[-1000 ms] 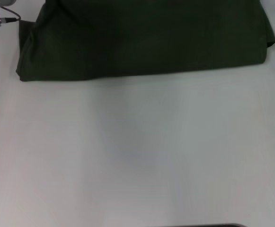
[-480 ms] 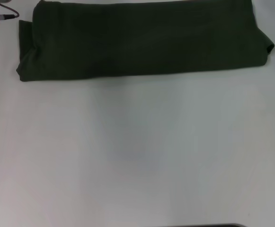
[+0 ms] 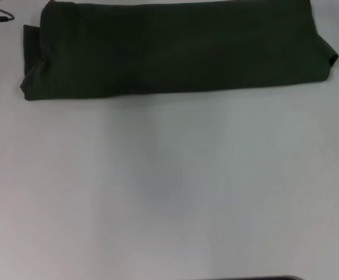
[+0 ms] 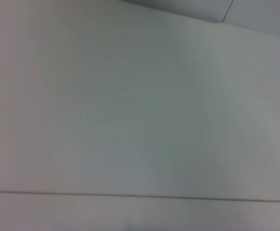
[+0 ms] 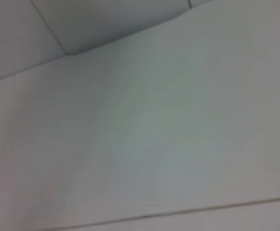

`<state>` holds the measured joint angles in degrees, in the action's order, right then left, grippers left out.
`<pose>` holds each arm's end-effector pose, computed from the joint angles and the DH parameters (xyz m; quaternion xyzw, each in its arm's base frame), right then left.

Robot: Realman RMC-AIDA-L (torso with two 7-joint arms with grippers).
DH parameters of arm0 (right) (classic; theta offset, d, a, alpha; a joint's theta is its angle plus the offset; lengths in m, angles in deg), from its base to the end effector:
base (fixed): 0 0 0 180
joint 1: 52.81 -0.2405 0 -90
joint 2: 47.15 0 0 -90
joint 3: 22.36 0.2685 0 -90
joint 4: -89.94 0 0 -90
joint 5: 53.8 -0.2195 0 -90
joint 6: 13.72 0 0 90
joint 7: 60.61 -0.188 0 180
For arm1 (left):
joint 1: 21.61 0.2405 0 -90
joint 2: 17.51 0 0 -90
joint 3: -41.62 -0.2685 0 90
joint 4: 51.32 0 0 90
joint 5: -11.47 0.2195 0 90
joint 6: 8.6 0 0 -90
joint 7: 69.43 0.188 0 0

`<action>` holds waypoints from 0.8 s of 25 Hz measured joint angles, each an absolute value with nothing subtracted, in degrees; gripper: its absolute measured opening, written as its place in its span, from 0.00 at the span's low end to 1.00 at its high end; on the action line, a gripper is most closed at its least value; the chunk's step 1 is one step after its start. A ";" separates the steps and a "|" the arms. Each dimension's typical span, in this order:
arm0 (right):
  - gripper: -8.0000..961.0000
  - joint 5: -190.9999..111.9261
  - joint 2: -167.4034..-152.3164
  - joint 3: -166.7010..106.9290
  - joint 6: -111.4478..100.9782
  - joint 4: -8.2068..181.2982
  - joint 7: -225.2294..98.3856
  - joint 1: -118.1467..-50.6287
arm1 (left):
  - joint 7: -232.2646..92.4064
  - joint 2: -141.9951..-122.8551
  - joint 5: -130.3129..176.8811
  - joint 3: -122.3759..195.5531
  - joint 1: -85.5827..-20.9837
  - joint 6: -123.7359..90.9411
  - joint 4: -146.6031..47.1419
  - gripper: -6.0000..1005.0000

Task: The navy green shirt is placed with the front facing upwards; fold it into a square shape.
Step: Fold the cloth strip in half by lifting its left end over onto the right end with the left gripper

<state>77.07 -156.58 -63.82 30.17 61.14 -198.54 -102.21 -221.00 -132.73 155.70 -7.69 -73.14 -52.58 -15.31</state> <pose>0.2779 0.5357 0.0405 -0.7238 0.5468 0.1750 0.3828 -0.2417 0.5339 -0.0026 -0.7506 -0.5292 -0.1089 0.3804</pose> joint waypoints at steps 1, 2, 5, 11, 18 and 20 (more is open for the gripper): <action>0.57 77.07 -156.12 -63.74 32.19 60.88 -199.08 -102.12 | -221.42 -132.22 155.60 -7.31 -73.08 -53.96 -15.20 0.58; 0.59 77.03 -155.74 -63.62 34.65 60.22 -199.56 -101.95 | -221.82 -131.60 155.52 -6.53 -73.00 -56.02 -14.86 0.60; 0.65 76.76 -155.25 -63.28 42.23 56.73 -200.94 -101.06 | -222.02 -130.67 155.51 -3.85 -72.48 -61.77 -12.71 0.68; 0.82 76.64 -155.04 -63.14 51.93 50.95 -203.83 -99.59 | -222.11 -130.50 155.47 -0.50 -70.65 -70.30 -7.13 0.73; 0.82 76.60 -154.74 -61.51 58.67 50.52 -203.85 -98.28 | -221.75 -129.55 155.92 -0.49 -70.06 -76.33 -7.05 0.73; 0.82 76.45 -154.79 -59.57 60.37 49.91 -203.58 -97.09 | -221.68 -128.82 156.06 -0.71 -69.48 -79.03 -6.94 0.73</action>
